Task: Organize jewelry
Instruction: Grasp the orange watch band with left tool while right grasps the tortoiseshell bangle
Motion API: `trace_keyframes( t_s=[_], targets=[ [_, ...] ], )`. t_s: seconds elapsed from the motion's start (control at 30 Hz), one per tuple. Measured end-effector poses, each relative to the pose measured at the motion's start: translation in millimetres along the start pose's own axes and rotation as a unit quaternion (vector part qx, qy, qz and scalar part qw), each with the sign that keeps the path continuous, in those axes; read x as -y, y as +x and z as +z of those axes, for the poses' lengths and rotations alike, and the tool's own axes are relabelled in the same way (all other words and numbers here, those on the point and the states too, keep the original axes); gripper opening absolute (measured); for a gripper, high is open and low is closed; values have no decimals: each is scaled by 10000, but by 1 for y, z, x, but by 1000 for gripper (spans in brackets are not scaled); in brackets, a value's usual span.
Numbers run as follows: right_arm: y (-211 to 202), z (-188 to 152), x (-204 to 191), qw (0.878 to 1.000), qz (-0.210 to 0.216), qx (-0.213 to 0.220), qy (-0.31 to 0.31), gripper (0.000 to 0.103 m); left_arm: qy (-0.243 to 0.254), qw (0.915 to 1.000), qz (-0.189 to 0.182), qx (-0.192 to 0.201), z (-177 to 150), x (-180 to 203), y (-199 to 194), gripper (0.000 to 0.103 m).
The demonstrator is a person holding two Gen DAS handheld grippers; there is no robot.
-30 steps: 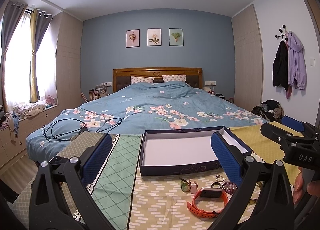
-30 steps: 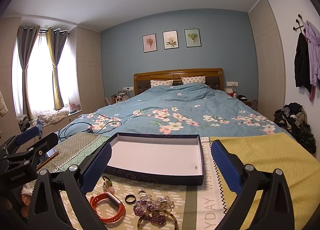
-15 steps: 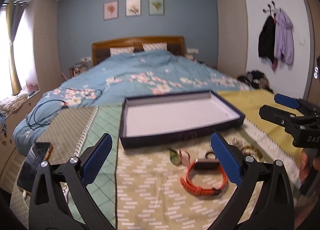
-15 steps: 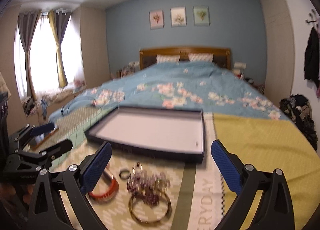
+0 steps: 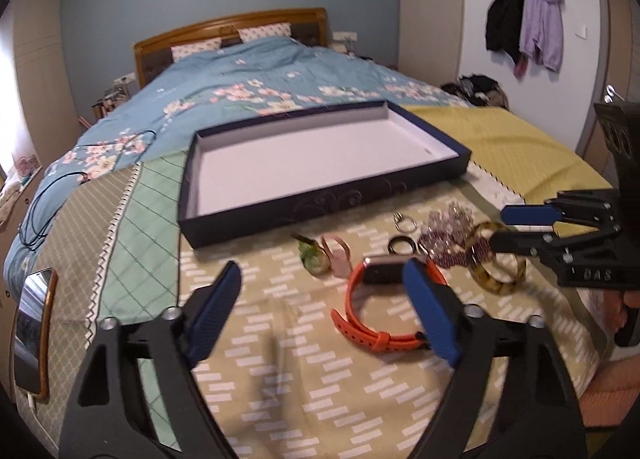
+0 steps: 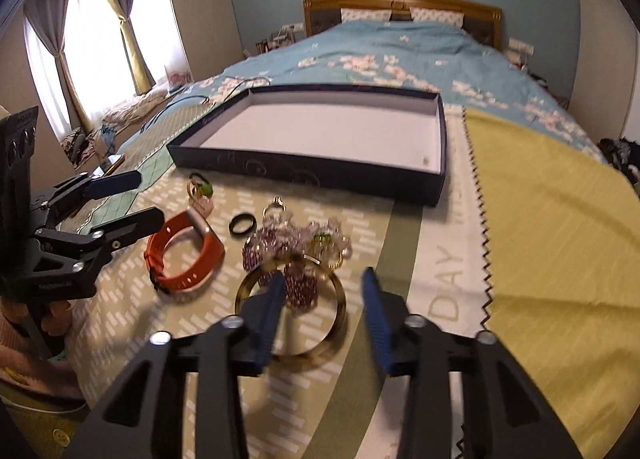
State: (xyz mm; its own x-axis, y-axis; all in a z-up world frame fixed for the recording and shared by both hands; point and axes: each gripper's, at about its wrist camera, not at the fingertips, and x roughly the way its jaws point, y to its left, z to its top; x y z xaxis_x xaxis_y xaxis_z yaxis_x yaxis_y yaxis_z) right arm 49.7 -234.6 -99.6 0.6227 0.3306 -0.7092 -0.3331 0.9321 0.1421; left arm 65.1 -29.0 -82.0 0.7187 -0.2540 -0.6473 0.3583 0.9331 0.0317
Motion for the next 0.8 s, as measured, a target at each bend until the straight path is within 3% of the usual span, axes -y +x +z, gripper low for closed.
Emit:
trace_keyframes(
  t_s=[0.27,0.4,0.6,0.8],
  targets=[
    [2,0,10,9995,211,-189,157,11,55,9982,-438,-416,-5,5,17,41],
    [1,-1,16,9990,320,-189,265,8,46,9965,-564,-618,-9,10,17,30],
    [-1,-3,20,9985,392,-256,279,8,48,9944,-811,-670,-11,13,8,32],
    [2,-3,23,9982,410,-319,299,8,145,9948,-778,-634,-3,10,12,32]
  ],
)
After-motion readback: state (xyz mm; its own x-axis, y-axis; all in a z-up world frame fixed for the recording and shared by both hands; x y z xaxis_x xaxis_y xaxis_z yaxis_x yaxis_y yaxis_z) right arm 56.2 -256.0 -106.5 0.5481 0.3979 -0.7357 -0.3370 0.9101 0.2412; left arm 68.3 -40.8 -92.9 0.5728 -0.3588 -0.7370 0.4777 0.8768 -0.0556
